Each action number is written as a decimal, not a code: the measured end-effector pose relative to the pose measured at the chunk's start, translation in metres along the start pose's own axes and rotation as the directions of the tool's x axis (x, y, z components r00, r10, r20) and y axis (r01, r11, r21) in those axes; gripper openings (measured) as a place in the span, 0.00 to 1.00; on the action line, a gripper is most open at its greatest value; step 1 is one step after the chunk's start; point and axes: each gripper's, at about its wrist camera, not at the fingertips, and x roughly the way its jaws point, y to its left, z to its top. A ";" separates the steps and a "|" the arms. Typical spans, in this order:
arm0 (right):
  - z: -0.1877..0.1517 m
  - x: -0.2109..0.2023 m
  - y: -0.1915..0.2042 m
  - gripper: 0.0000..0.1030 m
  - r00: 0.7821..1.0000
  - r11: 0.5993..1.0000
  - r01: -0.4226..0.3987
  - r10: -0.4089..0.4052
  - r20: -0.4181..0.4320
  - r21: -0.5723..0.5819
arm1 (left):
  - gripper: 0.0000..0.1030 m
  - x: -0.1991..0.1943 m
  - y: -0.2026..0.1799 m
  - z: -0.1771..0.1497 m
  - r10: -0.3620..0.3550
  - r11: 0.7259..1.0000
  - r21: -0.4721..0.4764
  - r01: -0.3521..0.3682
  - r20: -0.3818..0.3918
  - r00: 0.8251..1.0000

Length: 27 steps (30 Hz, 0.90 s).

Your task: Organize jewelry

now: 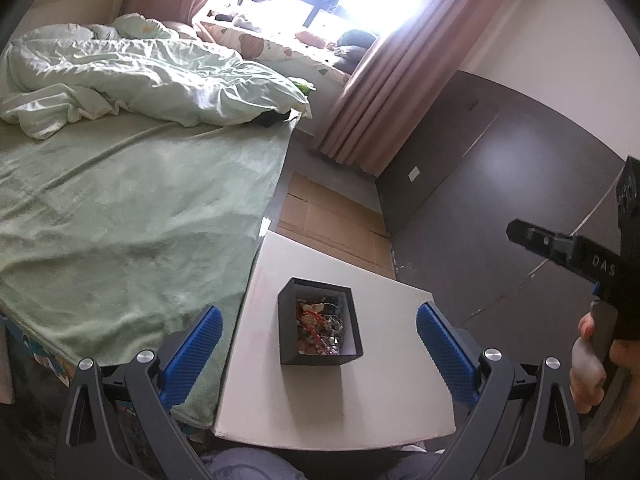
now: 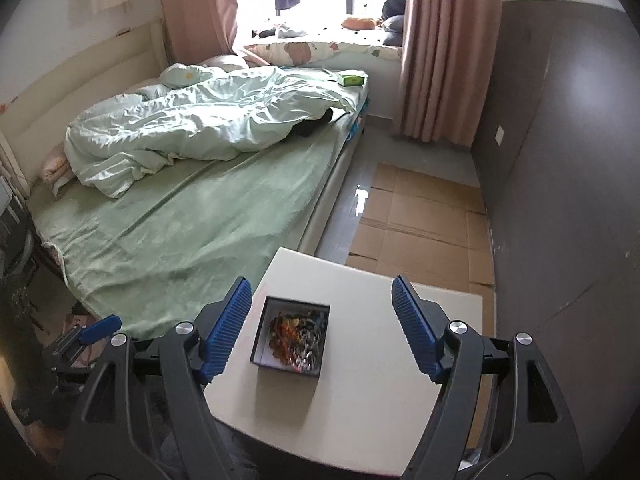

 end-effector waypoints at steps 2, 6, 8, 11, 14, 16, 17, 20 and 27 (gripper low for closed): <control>-0.008 -0.009 -0.004 0.71 1.000 1.000 -0.002 0.002 0.006 0.012 | 0.92 -0.007 -0.009 -0.005 -0.001 1.000 0.017 0.001 0.002 1.000; -0.037 -0.032 -0.022 0.71 1.000 0.997 -0.021 0.020 0.012 0.069 | 0.92 -0.021 -0.027 -0.017 0.004 0.998 0.061 -0.005 0.012 1.000; -0.050 -0.041 -0.029 0.71 1.000 0.996 -0.022 0.021 0.015 0.090 | 0.92 -0.029 -0.034 -0.023 0.004 0.997 0.074 -0.005 0.017 1.000; -0.072 -0.057 -0.041 0.80 0.999 0.991 -0.029 0.025 0.026 0.133 | 0.92 -0.045 -0.048 -0.034 0.003 0.994 0.105 -0.007 0.032 0.999; -0.095 -0.076 -0.049 0.86 0.998 0.986 -0.028 0.019 0.052 0.164 | 0.92 -0.059 -0.061 -0.045 0.010 0.990 0.143 -0.017 0.048 0.999; -0.112 -0.089 -0.051 0.90 0.998 0.984 -0.032 0.020 0.067 0.176 | 0.92 -0.069 -0.069 -0.053 0.006 0.986 0.164 -0.014 0.053 0.999; -0.118 -0.093 -0.052 0.93 0.997 0.983 -0.035 0.022 0.074 0.183 | 0.92 -0.073 -0.072 -0.057 0.003 0.985 0.171 -0.012 0.056 0.998; -0.143 -0.114 -0.053 0.95 0.994 0.978 -0.017 -0.007 0.113 0.210 | 0.92 -0.086 -0.080 -0.069 -0.007 0.981 0.195 -0.007 0.070 0.997; -0.199 -0.154 -0.048 0.95 0.981 0.962 0.022 -0.074 0.182 0.274 | 0.92 -0.110 -0.104 -0.100 -0.026 0.955 0.296 -0.005 0.103 0.994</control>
